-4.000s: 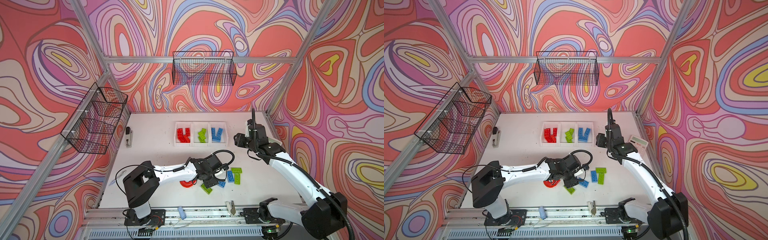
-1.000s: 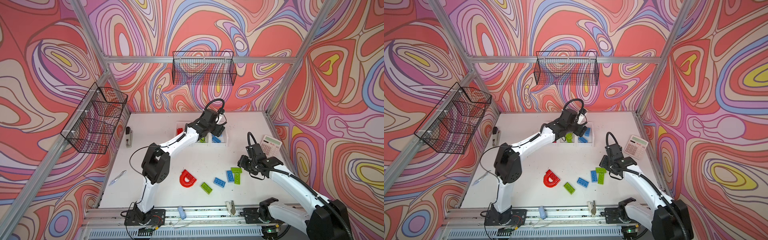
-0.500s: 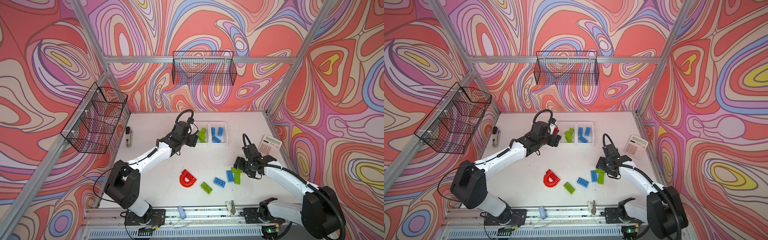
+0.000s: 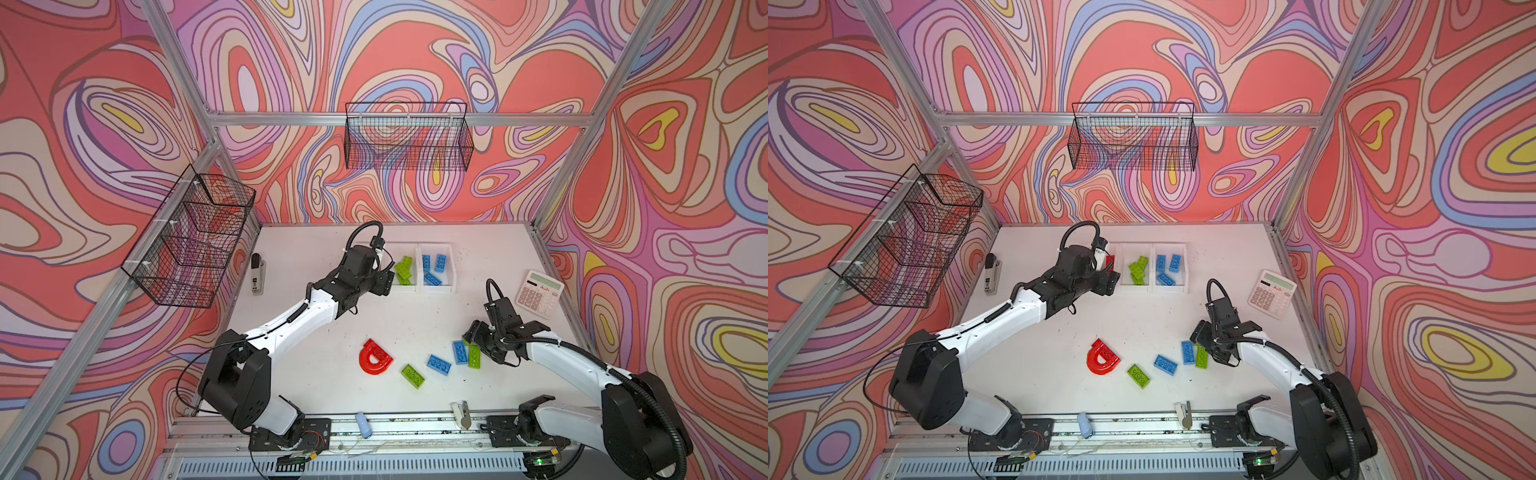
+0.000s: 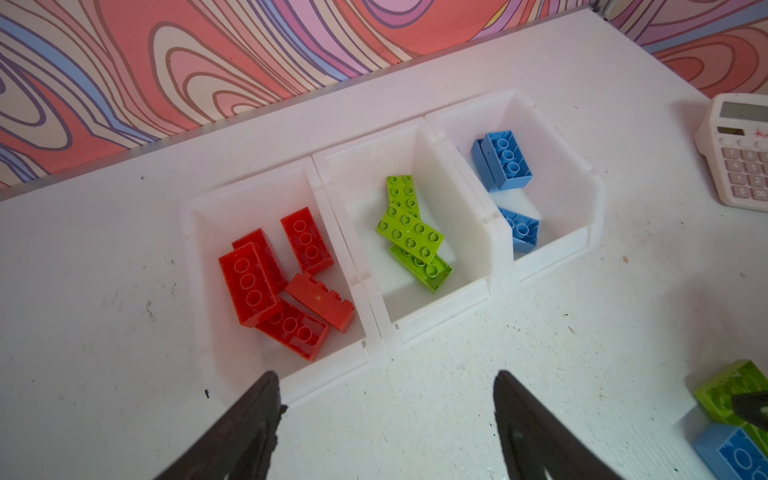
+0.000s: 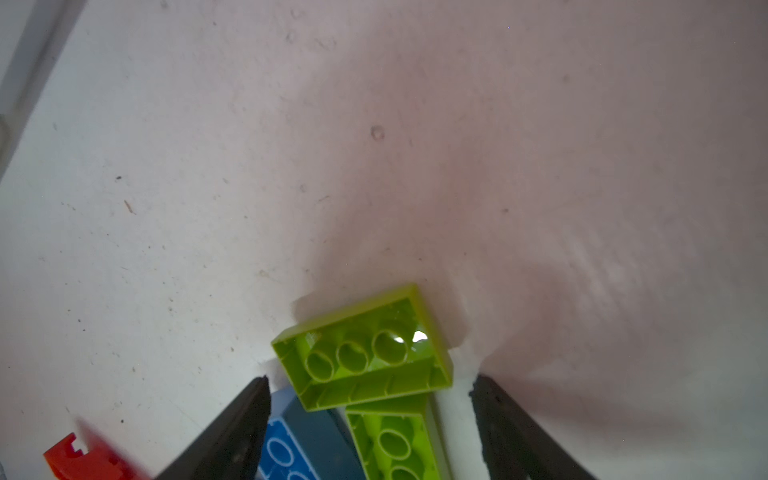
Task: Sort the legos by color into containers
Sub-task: 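Grasp lime-green brick in pile with right gripper while left gripper hovers near bins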
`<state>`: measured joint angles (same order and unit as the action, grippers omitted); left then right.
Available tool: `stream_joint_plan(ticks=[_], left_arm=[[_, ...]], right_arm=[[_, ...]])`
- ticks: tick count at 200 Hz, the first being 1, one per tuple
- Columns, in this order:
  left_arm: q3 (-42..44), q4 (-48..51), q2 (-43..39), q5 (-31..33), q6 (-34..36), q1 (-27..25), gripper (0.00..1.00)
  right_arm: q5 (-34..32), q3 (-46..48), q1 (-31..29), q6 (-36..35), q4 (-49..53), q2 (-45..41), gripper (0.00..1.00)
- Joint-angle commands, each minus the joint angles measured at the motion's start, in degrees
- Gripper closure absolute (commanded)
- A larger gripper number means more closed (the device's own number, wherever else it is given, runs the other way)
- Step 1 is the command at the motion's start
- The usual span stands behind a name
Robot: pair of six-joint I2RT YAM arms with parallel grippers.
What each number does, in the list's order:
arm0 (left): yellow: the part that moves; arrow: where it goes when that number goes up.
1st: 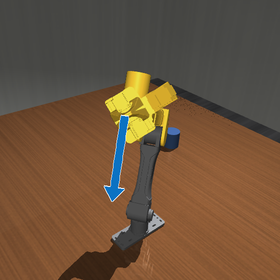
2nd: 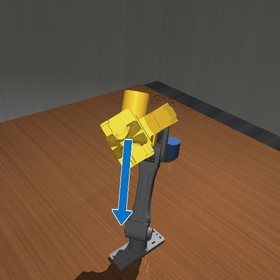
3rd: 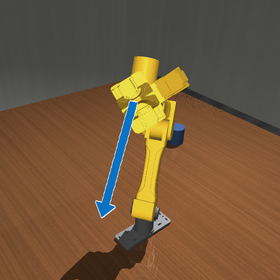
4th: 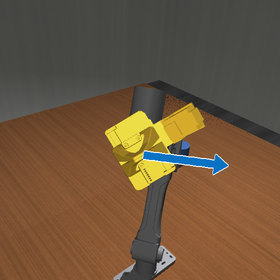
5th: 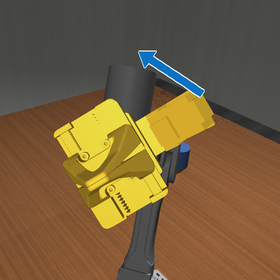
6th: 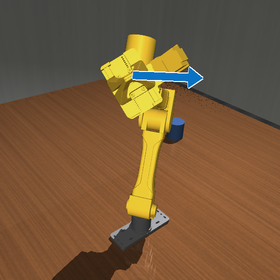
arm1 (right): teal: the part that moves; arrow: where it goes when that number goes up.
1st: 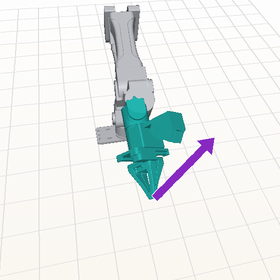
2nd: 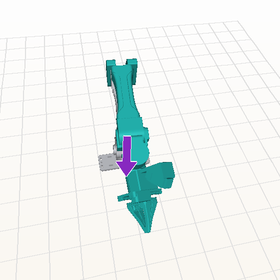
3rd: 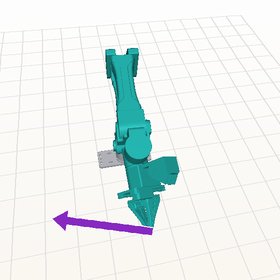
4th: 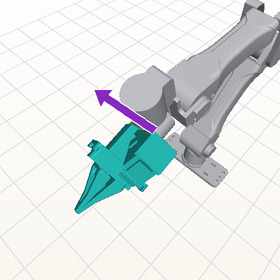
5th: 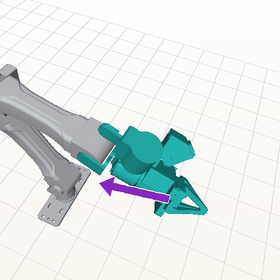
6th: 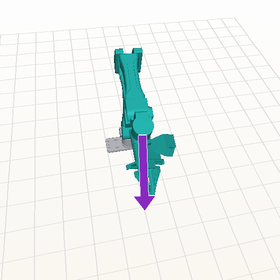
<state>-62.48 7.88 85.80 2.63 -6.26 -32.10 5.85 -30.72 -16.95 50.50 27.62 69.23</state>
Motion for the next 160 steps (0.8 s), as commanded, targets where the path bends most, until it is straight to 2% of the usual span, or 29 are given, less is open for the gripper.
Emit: stream_joint_plan(ticks=[1,59,78,89,121,160], left_arm=[[1.34,0.68,-2.61,0.39,-0.53,0.19,0.18],[3.93,3.37,-7.42,2.32,-0.24,0.19,0.18],[5.00,4.07,-9.06,3.14,-0.33,0.19,0.18],[5.79,3.99,-9.91,3.64,-0.16,0.19,0.18],[6.32,4.35,-10.35,3.45,-0.20,0.28,0.18],[5.31,3.29,-8.53,1.73,-0.33,0.28,0.18]], right_arm=[[0.60,0.51,-0.10,3.49,-5.30,2.16,0.19],[-0.15,-7.67,-0.18,1.68,-10.27,12.78,0.22],[-5.30,-12.57,-1.27,-1.98,-6.26,17.23,0.23],[-5.76,-14.25,-1.64,-3.38,-5.32,18.73,0.24],[-5.42,-15.72,-4.18,-3.74,-3.56,18.68,0.24],[-11.86,-13.93,-5.77,-4.78,3.06,13.73,0.27]])
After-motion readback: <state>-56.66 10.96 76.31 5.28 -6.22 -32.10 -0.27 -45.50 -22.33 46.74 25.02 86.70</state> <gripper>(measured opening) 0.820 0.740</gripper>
